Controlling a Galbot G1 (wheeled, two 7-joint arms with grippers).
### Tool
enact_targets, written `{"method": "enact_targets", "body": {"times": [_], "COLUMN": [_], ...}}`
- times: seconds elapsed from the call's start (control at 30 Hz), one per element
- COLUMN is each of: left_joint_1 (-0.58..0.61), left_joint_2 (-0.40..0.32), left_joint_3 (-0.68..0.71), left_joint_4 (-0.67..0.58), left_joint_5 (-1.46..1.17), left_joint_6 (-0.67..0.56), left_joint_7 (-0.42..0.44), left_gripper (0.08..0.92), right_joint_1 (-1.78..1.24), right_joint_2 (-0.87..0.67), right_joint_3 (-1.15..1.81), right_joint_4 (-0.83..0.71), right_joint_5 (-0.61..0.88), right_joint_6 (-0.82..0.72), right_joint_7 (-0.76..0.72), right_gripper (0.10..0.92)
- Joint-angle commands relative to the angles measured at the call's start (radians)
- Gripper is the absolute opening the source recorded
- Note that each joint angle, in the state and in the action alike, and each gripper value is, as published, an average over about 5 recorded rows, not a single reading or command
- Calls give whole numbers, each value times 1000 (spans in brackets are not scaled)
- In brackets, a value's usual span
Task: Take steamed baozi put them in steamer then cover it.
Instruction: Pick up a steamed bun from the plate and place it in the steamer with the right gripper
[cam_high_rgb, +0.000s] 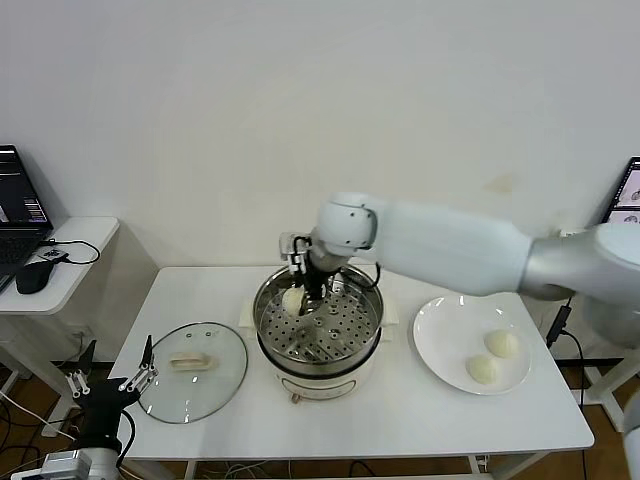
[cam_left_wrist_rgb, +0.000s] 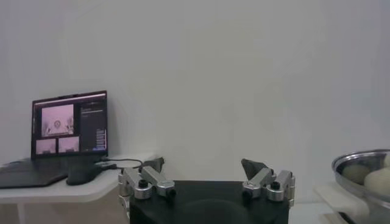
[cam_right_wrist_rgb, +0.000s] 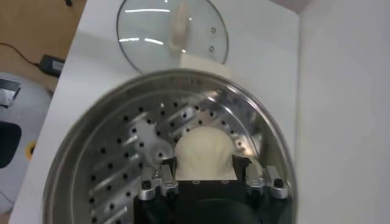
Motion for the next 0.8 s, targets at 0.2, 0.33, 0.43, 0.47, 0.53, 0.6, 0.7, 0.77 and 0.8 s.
{"method": "enact_targets", "body": {"times": [0.2, 0.33, 0.43, 0.47, 0.53, 0.6, 0.7, 0.77, 0.8], "left_joint_1": [-3, -7, -9, -9, -10, -10, -9, -9, -9], "left_joint_2": [2, 4, 4, 4, 4, 4, 4, 4, 4], "left_joint_3": [-1, 0, 1, 2, 3, 4, 4, 4, 4], "left_joint_4": [3, 6, 8, 8, 8, 7, 4, 3, 3], "left_joint_5": [0, -1, -1, 0, 0, 0, 1, 1, 1], "left_joint_6": [-1, -2, -3, -3, -3, -3, -3, -3, -2], "left_joint_7": [1, 1, 1, 1, 1, 1, 1, 1, 1], "left_gripper": [823, 823, 823, 823, 823, 823, 823, 823, 823], "right_joint_1": [-71, -79, -81, -82, -82, -77, -40, 5, 36], "right_joint_2": [108, 110, 107, 104, 98, 87, 49, 6, -24], "right_joint_3": [-9, -8, -4, -1, 8, 20, 30, 32, 30], "right_joint_4": [-104, -118, -128, -129, -128, -118, -72, -23, 4], "right_joint_5": [-28, -46, -50, -50, -48, -44, -30, -23, -25], "right_joint_6": [-27, -25, -21, -20, -18, -16, -10, 1, 12], "right_joint_7": [15, 17, 20, 21, 23, 24, 8, -26, -53], "right_gripper": [585, 601, 658, 679, 727, 767, 810, 820, 821]}}
